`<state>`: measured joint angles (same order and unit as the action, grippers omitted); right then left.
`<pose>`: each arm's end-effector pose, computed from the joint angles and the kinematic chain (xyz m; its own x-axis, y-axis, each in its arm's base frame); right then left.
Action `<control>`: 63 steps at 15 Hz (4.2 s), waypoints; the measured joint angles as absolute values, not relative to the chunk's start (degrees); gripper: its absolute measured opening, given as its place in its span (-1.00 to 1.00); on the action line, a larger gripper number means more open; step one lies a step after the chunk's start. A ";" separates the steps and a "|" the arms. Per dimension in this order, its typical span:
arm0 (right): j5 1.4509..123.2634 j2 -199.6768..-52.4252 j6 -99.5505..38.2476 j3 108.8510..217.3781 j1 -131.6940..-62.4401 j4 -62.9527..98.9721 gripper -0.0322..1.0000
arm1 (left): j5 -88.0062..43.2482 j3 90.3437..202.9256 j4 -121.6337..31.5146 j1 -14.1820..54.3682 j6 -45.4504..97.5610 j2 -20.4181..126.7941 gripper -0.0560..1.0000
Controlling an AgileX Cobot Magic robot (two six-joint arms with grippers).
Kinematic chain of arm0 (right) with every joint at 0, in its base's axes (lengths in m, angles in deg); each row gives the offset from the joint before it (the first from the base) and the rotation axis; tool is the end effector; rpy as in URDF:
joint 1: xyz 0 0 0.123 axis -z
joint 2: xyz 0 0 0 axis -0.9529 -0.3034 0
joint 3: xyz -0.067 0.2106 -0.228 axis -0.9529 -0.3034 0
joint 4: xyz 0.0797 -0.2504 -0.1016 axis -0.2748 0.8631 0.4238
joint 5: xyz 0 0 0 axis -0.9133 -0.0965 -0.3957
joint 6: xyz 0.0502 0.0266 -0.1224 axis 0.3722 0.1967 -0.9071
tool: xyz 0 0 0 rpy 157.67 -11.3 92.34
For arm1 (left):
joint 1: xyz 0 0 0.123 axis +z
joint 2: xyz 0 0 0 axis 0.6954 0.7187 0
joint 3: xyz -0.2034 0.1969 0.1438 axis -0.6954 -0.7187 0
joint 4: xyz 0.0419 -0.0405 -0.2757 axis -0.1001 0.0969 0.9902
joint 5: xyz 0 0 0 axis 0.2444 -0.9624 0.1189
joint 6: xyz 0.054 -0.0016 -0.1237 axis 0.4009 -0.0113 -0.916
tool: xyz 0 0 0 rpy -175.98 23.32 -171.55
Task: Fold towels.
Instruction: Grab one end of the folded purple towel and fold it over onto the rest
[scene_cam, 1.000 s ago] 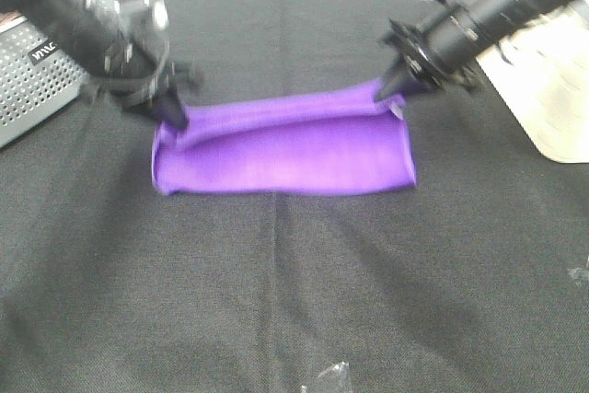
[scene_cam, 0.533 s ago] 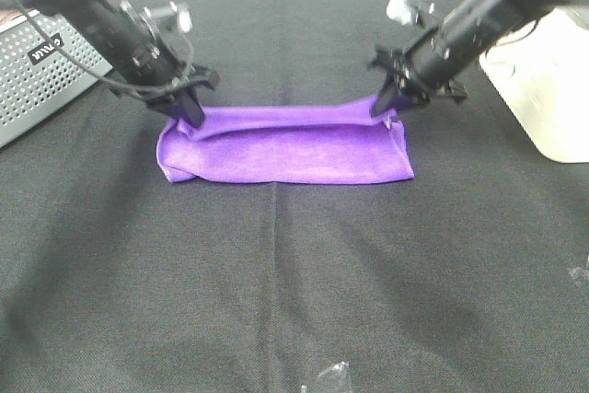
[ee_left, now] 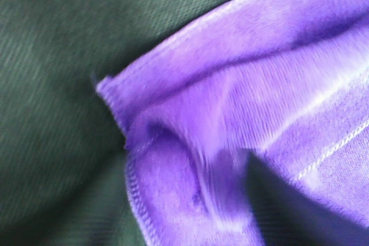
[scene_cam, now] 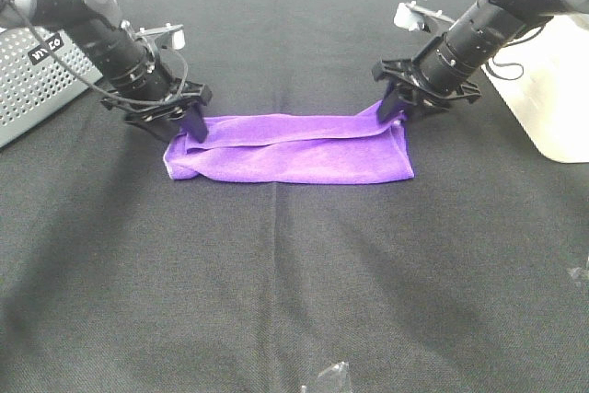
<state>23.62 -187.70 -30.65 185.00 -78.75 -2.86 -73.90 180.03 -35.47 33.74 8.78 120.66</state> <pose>0.5375 0.1089 0.0856 -0.9336 -0.1485 -0.3260 -0.2581 0.9099 0.3247 0.5493 -0.1442 0.0790 -0.9384 0.2242 -0.2630 0.3001 0.9059 -0.2987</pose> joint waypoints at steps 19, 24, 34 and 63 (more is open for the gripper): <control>2.02 -174.41 -19.76 190.04 -78.75 5.28 0.48 | -85.13 174.71 -24.93 42.22 18.30 120.03 0.54; 1.91 -169.25 -17.36 190.04 -78.75 5.28 0.48 | -82.84 173.56 -19.08 41.71 19.61 121.01 0.54; 1.74 -159.28 -17.07 189.98 -78.75 5.45 0.48 | -74.19 174.36 -11.29 32.02 17.21 123.36 0.52; 1.45 -134.88 -13.98 171.76 -78.75 6.94 0.48 | -87.77 197.05 -41.88 20.39 1.51 124.56 -0.78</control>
